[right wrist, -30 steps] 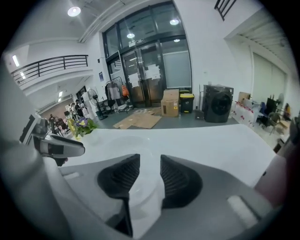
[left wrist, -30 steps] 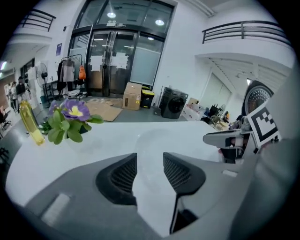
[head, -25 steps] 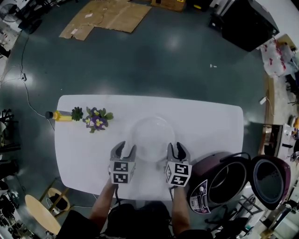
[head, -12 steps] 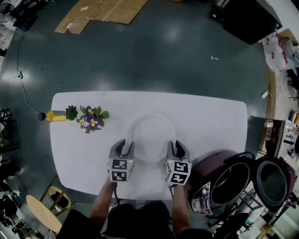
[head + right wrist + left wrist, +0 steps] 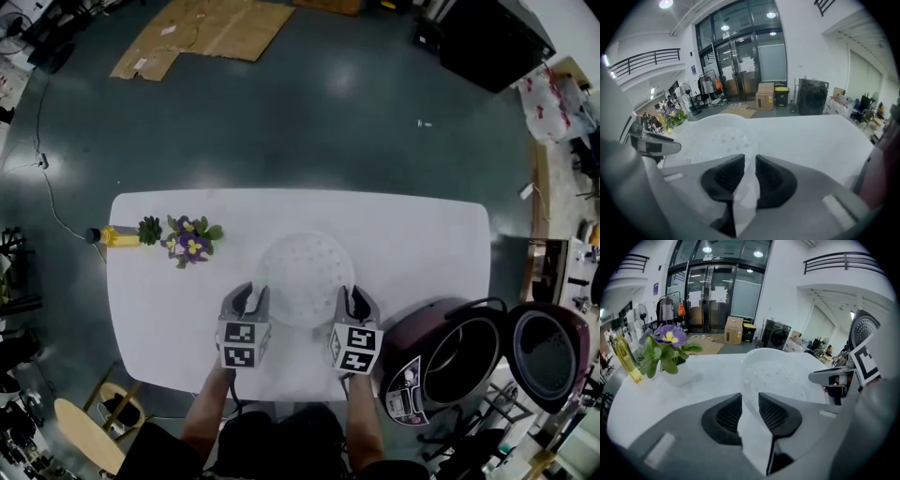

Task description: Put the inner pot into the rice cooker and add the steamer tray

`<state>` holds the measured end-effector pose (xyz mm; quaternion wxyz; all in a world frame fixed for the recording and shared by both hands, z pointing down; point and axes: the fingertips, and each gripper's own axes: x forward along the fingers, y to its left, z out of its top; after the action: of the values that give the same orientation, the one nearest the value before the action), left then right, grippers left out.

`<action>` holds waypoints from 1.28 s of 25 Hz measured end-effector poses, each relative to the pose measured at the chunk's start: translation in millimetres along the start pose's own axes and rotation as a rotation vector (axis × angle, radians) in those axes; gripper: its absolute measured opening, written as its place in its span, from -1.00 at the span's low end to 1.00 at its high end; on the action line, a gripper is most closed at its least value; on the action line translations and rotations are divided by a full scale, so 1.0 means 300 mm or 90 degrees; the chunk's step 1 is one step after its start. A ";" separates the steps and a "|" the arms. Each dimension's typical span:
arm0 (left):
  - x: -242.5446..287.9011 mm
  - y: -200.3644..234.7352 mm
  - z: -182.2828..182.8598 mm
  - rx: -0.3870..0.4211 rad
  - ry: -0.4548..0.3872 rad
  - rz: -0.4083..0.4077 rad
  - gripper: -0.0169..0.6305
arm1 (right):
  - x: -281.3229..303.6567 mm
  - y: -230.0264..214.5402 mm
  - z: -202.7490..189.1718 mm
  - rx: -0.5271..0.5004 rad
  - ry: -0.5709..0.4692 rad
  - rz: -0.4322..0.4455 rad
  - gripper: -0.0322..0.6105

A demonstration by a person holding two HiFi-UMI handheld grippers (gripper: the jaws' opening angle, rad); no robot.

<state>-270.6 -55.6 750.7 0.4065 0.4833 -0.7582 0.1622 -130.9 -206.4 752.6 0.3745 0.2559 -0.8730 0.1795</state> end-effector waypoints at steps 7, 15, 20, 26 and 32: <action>-0.123 -0.028 0.094 0.026 -0.052 -0.001 -0.58 | -0.152 0.022 0.107 -0.009 -0.066 -0.013 -0.66; -0.297 -0.090 0.252 0.080 -0.130 -0.010 -0.58 | -0.356 0.027 0.230 -0.009 -0.145 -0.038 -0.66; -0.395 -0.161 0.347 0.110 -0.179 -0.031 -0.58 | -0.497 0.000 0.295 -0.002 -0.195 -0.062 -0.66; -0.466 -0.258 0.407 0.149 -0.219 -0.062 -0.58 | -0.638 -0.046 0.314 0.010 -0.240 -0.100 -0.66; -0.522 -0.421 0.471 0.176 -0.231 -0.119 -0.59 | -0.816 -0.142 0.325 0.036 -0.277 -0.143 -0.66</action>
<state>-194.8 -112.5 523.9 0.2068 0.6236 -0.7415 0.1364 -16.9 -213.4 511.2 0.1880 0.3940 -0.8939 0.1020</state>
